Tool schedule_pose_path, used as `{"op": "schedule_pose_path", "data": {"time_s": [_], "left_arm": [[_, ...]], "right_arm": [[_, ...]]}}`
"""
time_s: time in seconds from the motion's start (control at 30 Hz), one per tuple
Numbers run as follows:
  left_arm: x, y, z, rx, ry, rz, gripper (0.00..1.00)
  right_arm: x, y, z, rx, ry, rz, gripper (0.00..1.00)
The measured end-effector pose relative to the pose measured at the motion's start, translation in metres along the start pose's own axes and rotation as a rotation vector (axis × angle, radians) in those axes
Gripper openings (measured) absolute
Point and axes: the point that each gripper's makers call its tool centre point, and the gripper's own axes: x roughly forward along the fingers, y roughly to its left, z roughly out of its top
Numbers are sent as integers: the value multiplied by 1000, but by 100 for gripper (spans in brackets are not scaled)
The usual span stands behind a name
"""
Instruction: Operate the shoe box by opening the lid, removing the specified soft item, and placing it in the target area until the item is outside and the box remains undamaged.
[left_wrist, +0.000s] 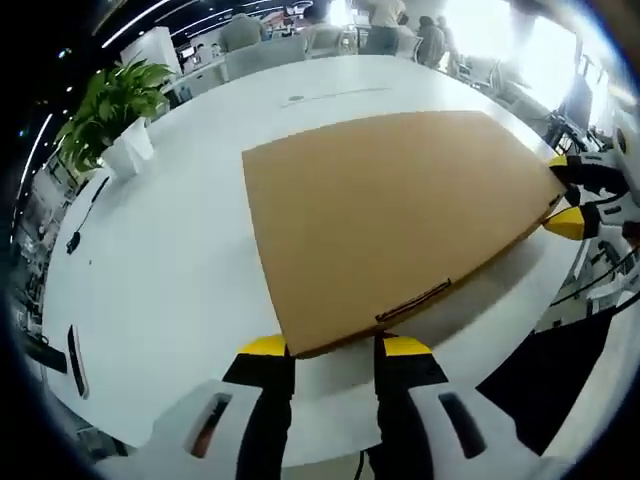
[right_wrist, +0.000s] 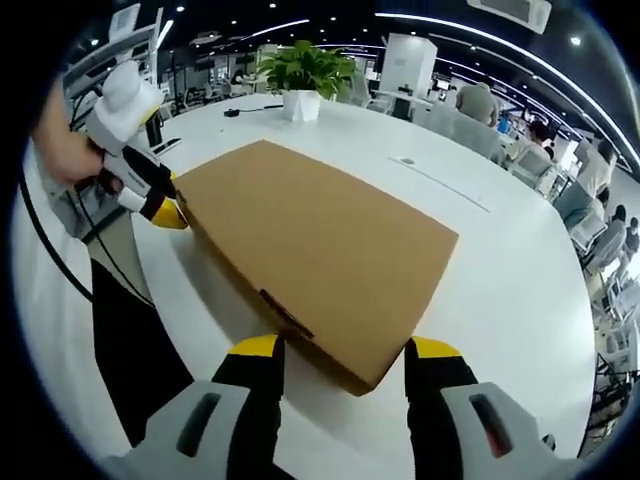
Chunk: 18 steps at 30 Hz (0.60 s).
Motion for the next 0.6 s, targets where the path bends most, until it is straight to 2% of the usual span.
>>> {"op": "schedule_pose_path", "data": {"time_s": [0.2, 0.37, 0.5, 0.6], "left_arm": [[-2, -6, 0, -11, -10, -10, 32], [-3, -12, -1, -11, -17, -16, 33], [-4, -13, -1, -7, -43, -12, 33], [-5, -12, -3, -30, -38, -5, 33]], "right_arm": [[-4, 3, -4, 8, 1, -3, 48], [-5, 3, -9, -40, 18, 3, 46], [-3, 2, -9, -26, 29, 11, 46], [-4, 0, -9, -20, 21, 24, 46]]}}
